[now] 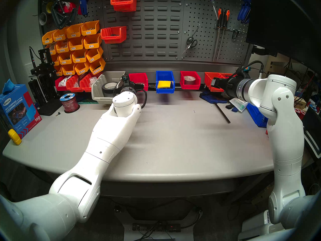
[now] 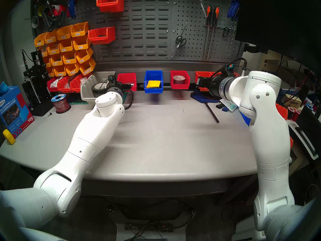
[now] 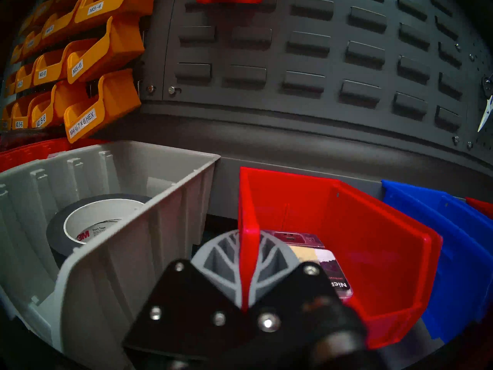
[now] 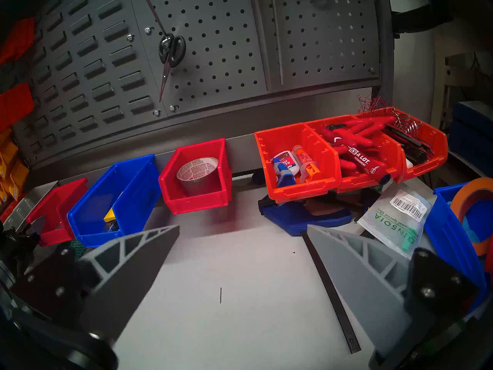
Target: Hang all the unorganized tool boxes onto the wall
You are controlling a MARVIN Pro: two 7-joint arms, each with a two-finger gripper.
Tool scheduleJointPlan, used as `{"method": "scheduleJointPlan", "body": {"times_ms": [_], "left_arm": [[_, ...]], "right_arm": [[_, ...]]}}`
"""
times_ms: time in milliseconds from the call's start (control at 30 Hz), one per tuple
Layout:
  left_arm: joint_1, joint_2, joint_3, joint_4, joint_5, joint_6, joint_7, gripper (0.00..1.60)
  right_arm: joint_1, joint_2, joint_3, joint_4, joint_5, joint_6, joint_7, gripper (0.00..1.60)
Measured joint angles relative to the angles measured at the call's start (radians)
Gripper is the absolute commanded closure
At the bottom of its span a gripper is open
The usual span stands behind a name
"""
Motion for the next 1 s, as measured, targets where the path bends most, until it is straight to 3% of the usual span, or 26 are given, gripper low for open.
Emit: {"method": "scheduleJointPlan", "body": {"times_ms": [567, 1000], "left_arm": [[-0.012, -0.003, 0.003, -0.011, -0.022, 0.013, -0.013, 1.60], [-0.074, -0.035, 0.019, 0.111, -0.005, -0.021, -0.037, 1.60]], "right_arm": [[0.000, -0.009, 0.001, 0.000, 0.001, 0.000, 0.000, 0.00], [0.000, -0.005, 0.001, 0.000, -0.003, 0.000, 0.000, 0.00]]}}
